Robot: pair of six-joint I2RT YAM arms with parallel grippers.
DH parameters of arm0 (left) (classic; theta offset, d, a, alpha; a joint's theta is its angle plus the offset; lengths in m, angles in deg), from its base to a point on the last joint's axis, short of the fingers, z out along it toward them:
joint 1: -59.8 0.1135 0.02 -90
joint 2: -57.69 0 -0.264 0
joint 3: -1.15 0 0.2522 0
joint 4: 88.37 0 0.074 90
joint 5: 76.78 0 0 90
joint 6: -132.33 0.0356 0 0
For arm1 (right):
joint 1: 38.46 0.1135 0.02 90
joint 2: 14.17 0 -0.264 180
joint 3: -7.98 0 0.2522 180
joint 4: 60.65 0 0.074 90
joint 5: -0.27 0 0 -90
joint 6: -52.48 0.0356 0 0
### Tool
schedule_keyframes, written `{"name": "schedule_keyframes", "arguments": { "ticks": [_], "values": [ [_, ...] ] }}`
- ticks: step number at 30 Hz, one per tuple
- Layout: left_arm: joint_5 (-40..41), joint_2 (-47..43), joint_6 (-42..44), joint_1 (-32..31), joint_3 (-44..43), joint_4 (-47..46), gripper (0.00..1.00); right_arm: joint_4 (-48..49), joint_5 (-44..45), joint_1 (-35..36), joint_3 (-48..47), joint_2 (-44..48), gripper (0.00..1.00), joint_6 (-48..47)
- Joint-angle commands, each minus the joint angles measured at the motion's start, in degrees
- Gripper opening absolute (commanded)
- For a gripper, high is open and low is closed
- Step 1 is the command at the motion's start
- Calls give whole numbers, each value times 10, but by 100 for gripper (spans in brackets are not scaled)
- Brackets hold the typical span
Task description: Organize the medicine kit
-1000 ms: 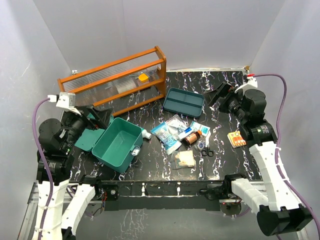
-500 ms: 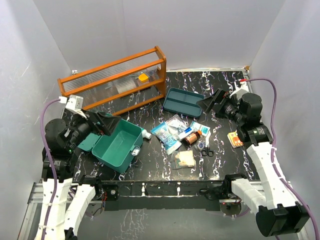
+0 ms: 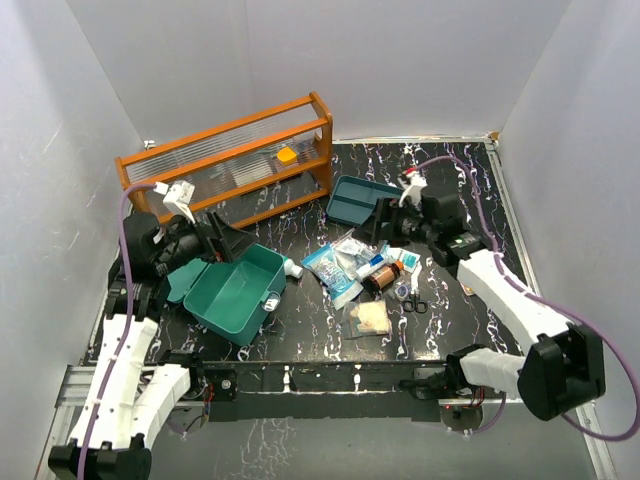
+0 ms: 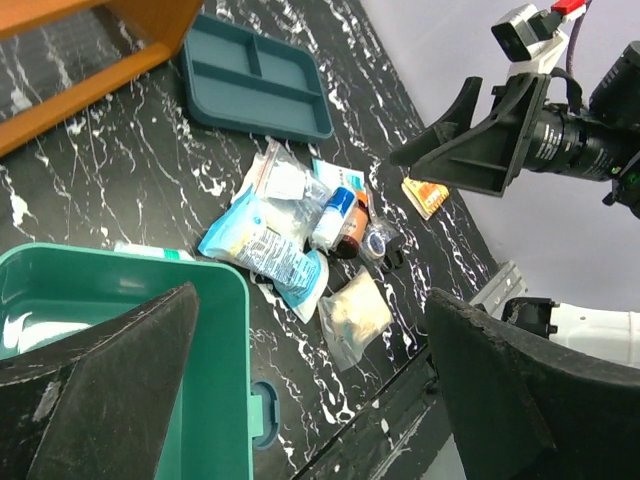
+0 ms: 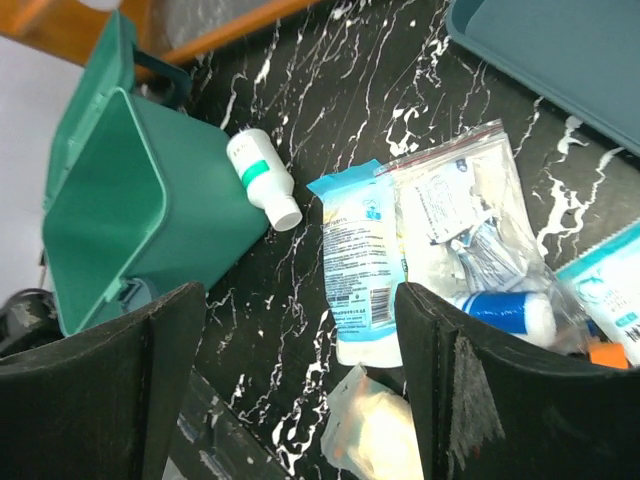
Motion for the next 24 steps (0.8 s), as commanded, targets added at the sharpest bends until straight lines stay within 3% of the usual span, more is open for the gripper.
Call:
{"name": "schedule_keyframes", "arguments": {
  "ticks": [1, 7, 13, 18, 24],
  "values": [
    [-4, 17, -10, 4, 0, -21, 94, 85, 62, 64, -1, -43, 70, -8],
    [37, -5, -16, 4, 22, -35, 97, 135, 97, 162, -23, -141, 58, -10],
    [50, -5, -22, 4, 16, -30, 98, 186, 122, 222, -53, -227, 53, -21],
    [49, -8, -32, 4, 21, -38, 98, 217, 170, 249, -76, -286, 51, -16],
    [47, -9, -41, 4, 26, -46, 98, 243, 165, 255, -95, -352, 54, -30]
  ]
}}
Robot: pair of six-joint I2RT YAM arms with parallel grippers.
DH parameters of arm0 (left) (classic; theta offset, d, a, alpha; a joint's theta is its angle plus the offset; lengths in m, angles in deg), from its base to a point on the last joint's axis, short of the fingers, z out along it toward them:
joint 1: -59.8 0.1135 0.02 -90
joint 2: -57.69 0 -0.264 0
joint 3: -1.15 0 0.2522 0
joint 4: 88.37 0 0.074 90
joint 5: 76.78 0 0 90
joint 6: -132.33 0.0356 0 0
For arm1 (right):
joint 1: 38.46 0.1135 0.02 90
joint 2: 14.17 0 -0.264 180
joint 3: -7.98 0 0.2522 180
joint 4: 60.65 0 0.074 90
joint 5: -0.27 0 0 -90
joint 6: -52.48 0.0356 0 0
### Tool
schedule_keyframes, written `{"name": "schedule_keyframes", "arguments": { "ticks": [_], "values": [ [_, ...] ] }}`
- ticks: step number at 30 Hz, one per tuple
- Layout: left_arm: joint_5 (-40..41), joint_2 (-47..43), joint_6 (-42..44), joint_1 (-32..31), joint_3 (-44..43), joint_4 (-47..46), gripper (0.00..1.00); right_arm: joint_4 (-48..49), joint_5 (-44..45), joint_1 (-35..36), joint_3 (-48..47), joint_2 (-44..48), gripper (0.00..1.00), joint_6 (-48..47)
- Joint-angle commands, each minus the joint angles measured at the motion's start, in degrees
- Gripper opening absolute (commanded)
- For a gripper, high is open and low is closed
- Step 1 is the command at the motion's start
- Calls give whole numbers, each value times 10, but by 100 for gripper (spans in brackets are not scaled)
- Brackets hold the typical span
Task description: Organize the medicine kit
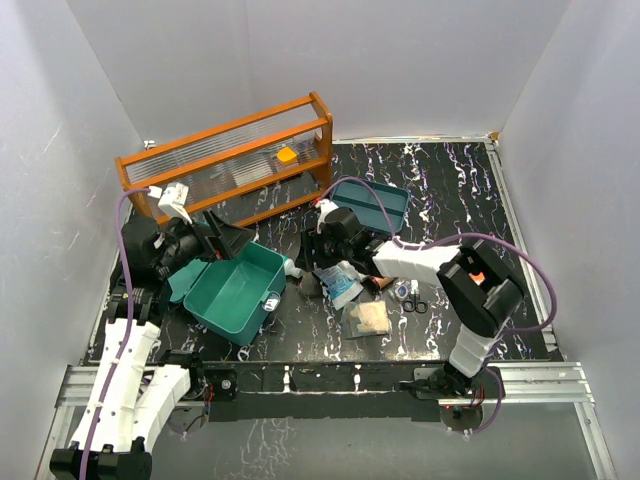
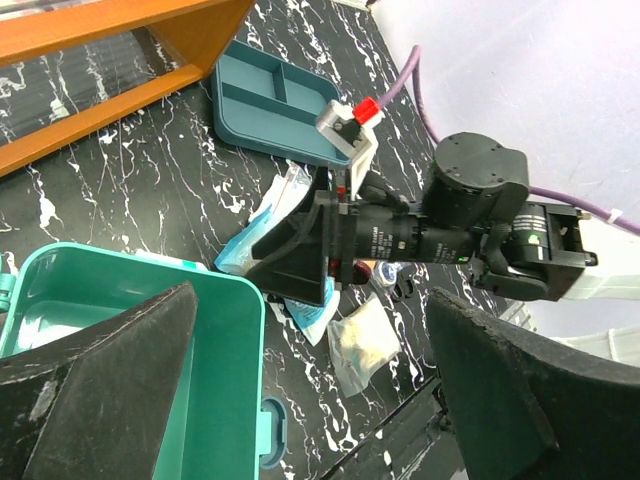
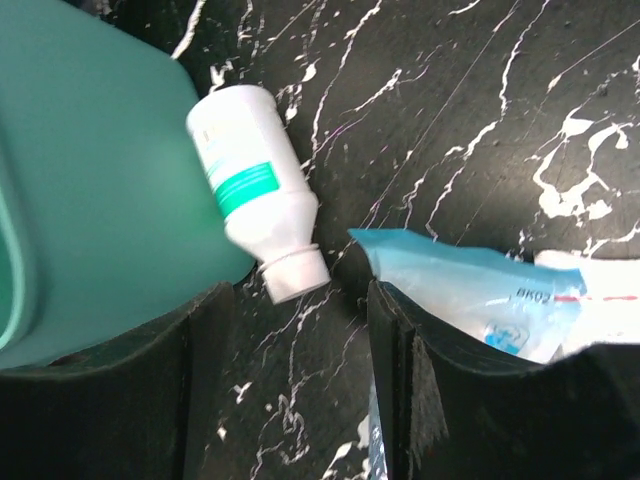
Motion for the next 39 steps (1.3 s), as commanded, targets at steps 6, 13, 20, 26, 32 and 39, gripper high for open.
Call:
{"name": "schedule_keyframes", "arguments": {
  "ticks": [6, 13, 20, 26, 32, 39],
  "values": [
    [-2, -14, -9, 4, 15, -26, 98, 61, -40, 7, -75, -92, 60, -31],
    [-7, -12, -10, 4, 7, -19, 98, 76, -65, 7, -114, -153, 60, -27],
    [5, -22, -8, 4, 12, -4, 98, 75, -70, 7, -124, -174, 57, -47],
    [7, -17, -7, 4, 8, -2, 98, 71, -72, 7, -124, -172, 47, -61],
    [9, -23, -4, 4, 16, -3, 99, 60, -41, 7, -116, -161, 47, -59],
    [10, -14, -3, 4, 14, -5, 99, 61, -63, 7, -131, -176, 50, -72]
  ]
}}
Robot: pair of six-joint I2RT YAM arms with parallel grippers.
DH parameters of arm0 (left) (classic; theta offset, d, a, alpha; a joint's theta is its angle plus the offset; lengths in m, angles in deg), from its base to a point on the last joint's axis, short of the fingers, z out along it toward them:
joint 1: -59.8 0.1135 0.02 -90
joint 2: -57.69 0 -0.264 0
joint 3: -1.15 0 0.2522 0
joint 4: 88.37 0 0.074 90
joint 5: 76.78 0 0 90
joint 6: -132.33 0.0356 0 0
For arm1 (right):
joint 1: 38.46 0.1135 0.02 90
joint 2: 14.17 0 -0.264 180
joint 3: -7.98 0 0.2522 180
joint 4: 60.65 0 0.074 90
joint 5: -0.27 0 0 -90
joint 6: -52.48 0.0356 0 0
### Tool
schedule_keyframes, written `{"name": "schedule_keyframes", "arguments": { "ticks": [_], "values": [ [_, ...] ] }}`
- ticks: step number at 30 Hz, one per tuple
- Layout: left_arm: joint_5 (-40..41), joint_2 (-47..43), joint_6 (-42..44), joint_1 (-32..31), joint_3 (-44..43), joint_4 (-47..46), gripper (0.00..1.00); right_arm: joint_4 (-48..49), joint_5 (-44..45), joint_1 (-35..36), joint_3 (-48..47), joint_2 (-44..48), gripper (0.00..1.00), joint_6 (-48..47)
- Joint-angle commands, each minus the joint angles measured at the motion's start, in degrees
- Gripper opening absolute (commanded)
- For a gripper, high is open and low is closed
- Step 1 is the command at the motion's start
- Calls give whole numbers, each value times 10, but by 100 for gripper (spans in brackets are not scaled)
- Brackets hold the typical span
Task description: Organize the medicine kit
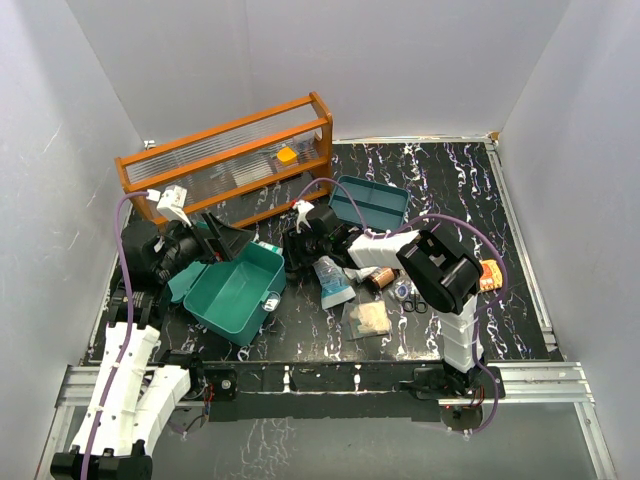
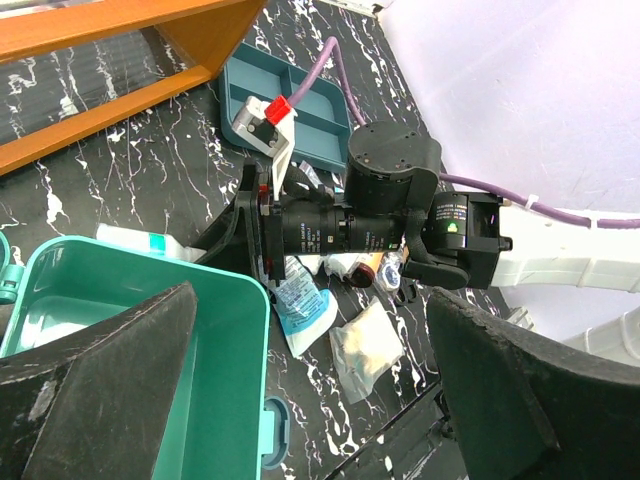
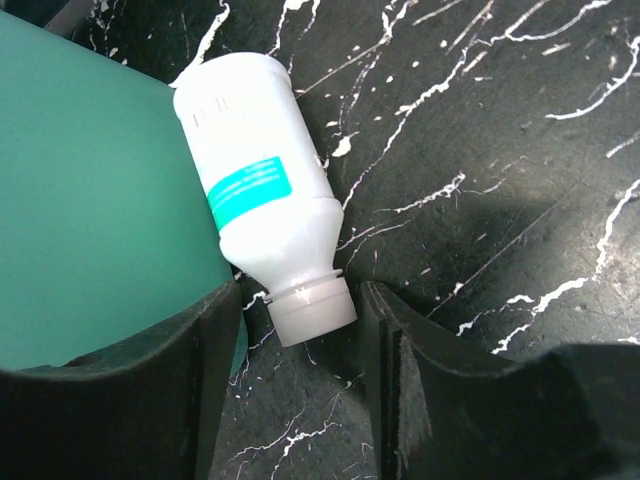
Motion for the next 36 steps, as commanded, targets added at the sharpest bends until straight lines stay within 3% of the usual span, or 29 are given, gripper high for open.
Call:
{"name": "schedule_keyframes", "arguments": {
  "ticks": [1, 5, 11, 18, 21, 36],
  "values": [
    [-3, 1, 6, 3, 0, -3, 99, 1, -12, 1, -31, -12, 53, -28],
    [-2, 2, 9, 4, -3, 0, 99, -11, -3, 1, -58, -30, 59, -50],
    [2, 6, 15, 4, -8, 4, 99, -16, 44, 0, -86, -59, 60, -84],
    [4, 8, 19, 4, -17, 17, 99, -13, 68, 1, -86, -65, 50, -108],
    [5, 7, 19, 4, -17, 22, 99, 5, 79, 1, -64, -44, 44, -110],
    [-10, 15, -53, 4, 21, -5, 98, 159, 165, 0, 135, 132, 37, -7]
  ]
}}
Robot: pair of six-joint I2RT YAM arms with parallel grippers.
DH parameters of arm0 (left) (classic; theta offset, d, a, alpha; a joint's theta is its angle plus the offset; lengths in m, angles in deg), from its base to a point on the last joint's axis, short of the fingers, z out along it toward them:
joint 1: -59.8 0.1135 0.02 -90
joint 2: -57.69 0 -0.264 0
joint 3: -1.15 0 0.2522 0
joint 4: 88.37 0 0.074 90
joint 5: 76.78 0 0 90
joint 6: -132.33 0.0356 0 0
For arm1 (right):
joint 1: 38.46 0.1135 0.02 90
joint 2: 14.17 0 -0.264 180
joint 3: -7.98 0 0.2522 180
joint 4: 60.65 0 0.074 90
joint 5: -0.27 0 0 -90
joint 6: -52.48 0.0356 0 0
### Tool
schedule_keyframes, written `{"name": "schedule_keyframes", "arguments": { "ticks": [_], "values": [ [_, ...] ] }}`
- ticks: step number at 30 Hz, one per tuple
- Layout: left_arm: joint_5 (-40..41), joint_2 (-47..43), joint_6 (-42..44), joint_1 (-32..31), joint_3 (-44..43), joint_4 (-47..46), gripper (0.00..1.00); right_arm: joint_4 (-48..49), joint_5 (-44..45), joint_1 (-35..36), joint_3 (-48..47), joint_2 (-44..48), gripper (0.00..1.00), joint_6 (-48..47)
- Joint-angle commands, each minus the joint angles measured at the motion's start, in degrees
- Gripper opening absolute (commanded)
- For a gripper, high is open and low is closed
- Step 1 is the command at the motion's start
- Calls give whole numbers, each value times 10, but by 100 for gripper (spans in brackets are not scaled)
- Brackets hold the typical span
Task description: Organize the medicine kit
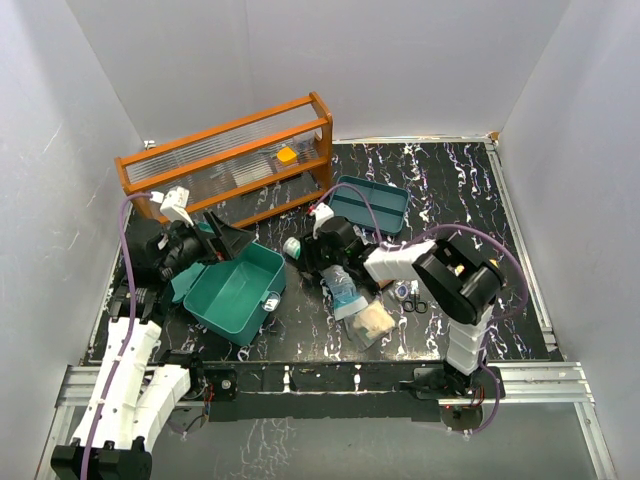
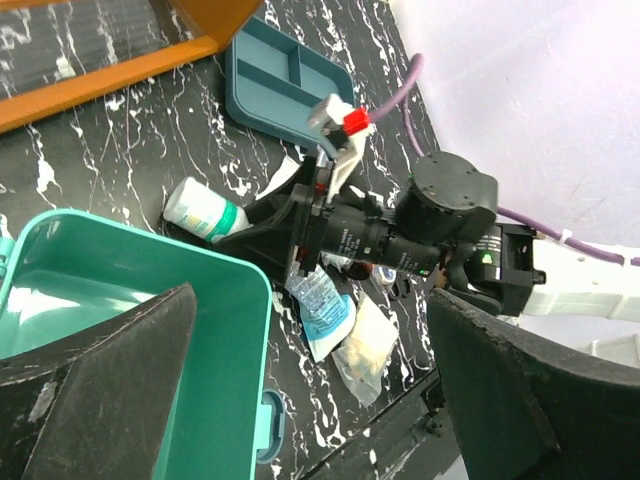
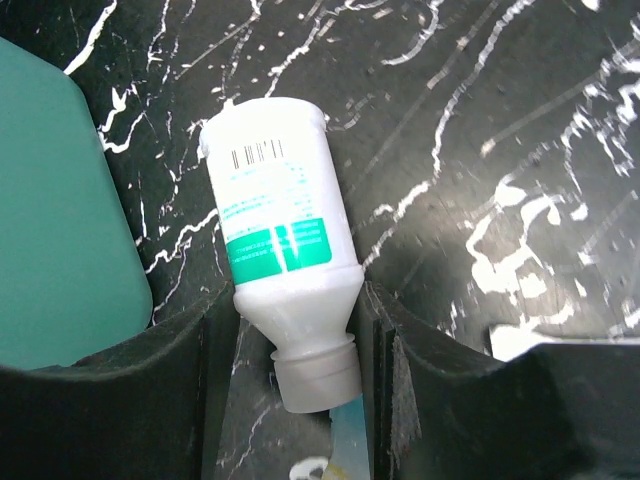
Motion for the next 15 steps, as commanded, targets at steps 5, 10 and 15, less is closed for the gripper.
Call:
{"name": "schedule_keyframes", "arguments": {
  "ticks": [5, 10, 15],
  "values": [
    [9, 2, -108, 4, 30, -5, 98, 99, 103, -1, 50, 143, 37, 68],
    [-32, 10, -180, 4, 61, -64, 98, 88, 81, -1, 48, 201, 37, 98],
    [-34, 12, -219, 2, 81, -113, 96, 58, 4, 3, 27, 231, 37, 172]
  ]
}}
